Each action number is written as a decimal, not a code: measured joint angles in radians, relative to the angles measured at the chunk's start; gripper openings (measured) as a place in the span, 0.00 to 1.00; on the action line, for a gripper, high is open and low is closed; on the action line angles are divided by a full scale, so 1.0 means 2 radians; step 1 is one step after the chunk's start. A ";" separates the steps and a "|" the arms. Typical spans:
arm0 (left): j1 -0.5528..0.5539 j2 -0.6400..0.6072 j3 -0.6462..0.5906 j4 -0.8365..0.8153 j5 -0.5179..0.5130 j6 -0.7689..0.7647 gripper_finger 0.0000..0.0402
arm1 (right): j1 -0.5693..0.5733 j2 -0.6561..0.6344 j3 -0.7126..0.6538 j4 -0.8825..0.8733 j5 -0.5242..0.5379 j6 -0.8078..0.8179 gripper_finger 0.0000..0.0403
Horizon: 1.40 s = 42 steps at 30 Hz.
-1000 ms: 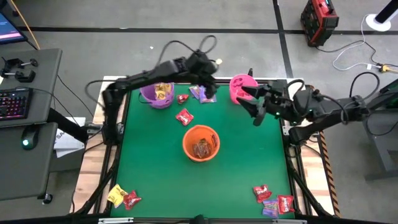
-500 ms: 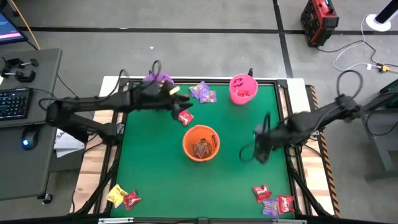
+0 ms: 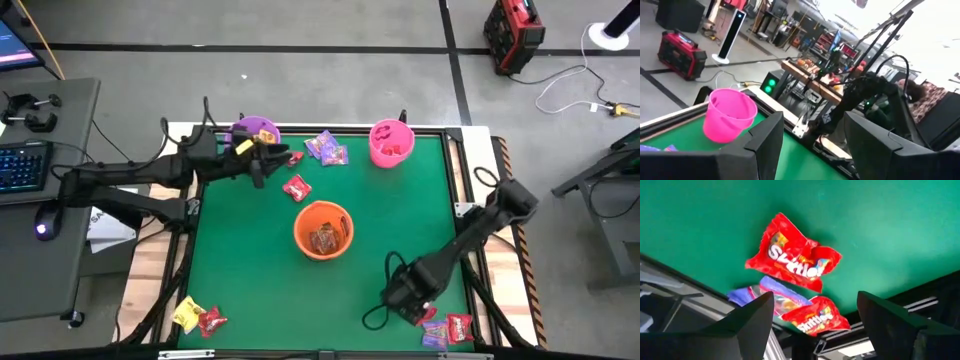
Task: Sort candy by brand, put in halloween buckets
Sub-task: Put the red candy into the pink bucket
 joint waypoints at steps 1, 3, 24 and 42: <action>0.000 -0.001 0.000 0.000 0.000 0.000 0.48 | 0.000 0.005 0.000 0.005 0.000 0.004 0.69; 0.000 -0.001 0.000 -0.001 0.004 0.000 0.48 | 0.000 0.014 0.000 0.018 0.005 0.013 0.69; 0.000 -0.001 0.000 -0.014 0.058 -0.018 0.48 | 0.016 0.091 0.001 0.050 -0.012 -0.001 0.37; 0.010 -0.001 0.000 -0.010 0.051 -0.018 0.48 | -0.197 -0.198 0.050 -0.122 0.477 -0.087 0.02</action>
